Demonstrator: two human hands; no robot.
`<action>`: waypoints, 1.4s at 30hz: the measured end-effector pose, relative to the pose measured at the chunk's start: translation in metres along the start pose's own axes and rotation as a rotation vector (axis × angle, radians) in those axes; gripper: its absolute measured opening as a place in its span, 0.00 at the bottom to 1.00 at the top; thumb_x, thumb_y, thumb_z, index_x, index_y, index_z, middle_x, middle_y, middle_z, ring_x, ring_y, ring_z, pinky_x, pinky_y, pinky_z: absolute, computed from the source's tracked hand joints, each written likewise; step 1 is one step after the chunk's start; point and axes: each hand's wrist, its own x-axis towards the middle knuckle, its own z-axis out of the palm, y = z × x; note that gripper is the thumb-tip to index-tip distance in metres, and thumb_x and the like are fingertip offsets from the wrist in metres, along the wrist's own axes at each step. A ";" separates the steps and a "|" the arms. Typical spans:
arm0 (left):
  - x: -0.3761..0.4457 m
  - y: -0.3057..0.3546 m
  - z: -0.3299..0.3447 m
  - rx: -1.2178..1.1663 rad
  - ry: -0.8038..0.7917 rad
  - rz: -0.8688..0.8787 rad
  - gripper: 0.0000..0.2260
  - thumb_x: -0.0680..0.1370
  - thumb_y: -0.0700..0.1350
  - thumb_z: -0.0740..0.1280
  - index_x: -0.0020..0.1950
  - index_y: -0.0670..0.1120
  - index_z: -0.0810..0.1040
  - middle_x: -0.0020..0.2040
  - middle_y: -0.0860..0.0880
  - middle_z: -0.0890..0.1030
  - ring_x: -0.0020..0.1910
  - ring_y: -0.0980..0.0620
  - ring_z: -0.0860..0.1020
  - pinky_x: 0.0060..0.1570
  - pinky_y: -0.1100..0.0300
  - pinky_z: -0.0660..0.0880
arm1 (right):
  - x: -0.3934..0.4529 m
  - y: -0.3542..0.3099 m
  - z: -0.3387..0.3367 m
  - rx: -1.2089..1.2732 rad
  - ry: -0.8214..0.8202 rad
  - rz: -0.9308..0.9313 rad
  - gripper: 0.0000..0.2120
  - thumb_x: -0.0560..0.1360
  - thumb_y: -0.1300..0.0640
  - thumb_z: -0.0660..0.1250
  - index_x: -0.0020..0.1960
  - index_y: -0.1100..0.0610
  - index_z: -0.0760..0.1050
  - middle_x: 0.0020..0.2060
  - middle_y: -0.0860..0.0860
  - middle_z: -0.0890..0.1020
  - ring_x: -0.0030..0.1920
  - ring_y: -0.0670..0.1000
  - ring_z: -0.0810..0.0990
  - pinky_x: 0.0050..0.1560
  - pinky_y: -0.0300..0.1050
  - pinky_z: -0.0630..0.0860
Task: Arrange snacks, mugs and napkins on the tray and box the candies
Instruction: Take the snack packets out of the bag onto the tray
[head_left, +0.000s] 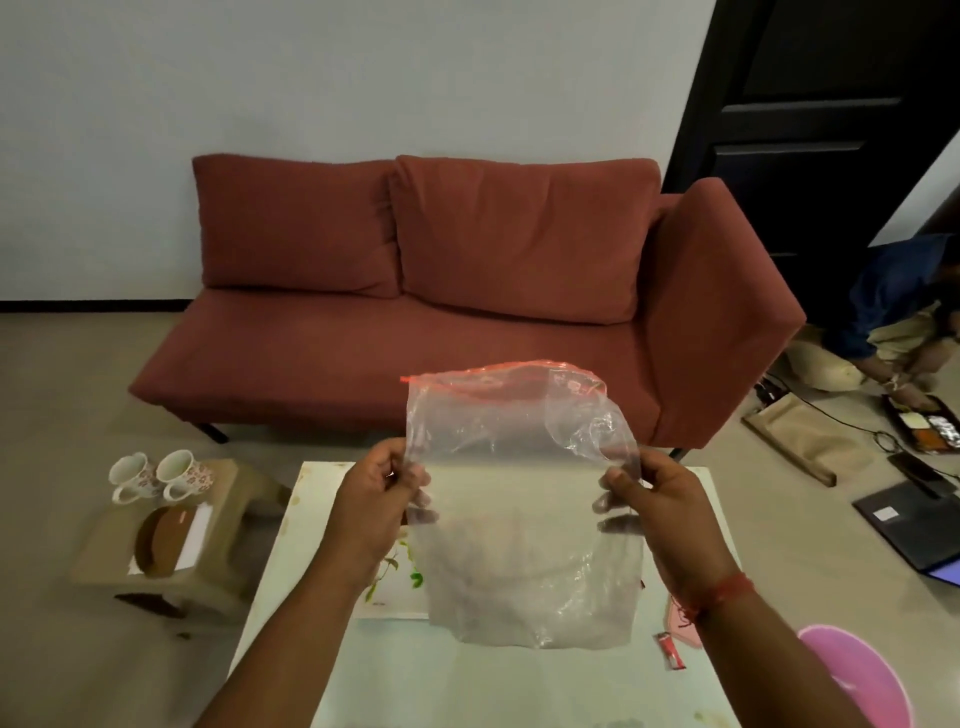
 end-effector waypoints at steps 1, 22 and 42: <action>0.000 0.002 -0.002 0.019 0.013 0.022 0.10 0.79 0.34 0.64 0.49 0.49 0.79 0.40 0.45 0.79 0.32 0.51 0.77 0.32 0.57 0.80 | 0.000 -0.004 0.002 0.012 -0.031 0.003 0.12 0.78 0.68 0.63 0.55 0.55 0.80 0.37 0.56 0.78 0.35 0.53 0.81 0.36 0.49 0.81; 0.040 0.091 -0.087 0.032 -0.183 0.545 0.20 0.70 0.24 0.57 0.28 0.47 0.72 0.40 0.50 0.75 0.38 0.51 0.73 0.40 0.58 0.73 | 0.017 -0.071 0.063 0.053 -0.125 -0.327 0.21 0.70 0.80 0.50 0.34 0.62 0.75 0.39 0.54 0.76 0.35 0.52 0.74 0.31 0.41 0.69; 0.058 0.046 -0.098 -0.496 -0.643 -0.090 0.30 0.78 0.64 0.56 0.75 0.47 0.66 0.70 0.40 0.74 0.70 0.38 0.71 0.70 0.35 0.63 | 0.002 -0.066 0.146 -0.084 -0.184 -0.152 0.08 0.75 0.62 0.70 0.54 0.59 0.81 0.49 0.59 0.86 0.50 0.64 0.84 0.49 0.62 0.82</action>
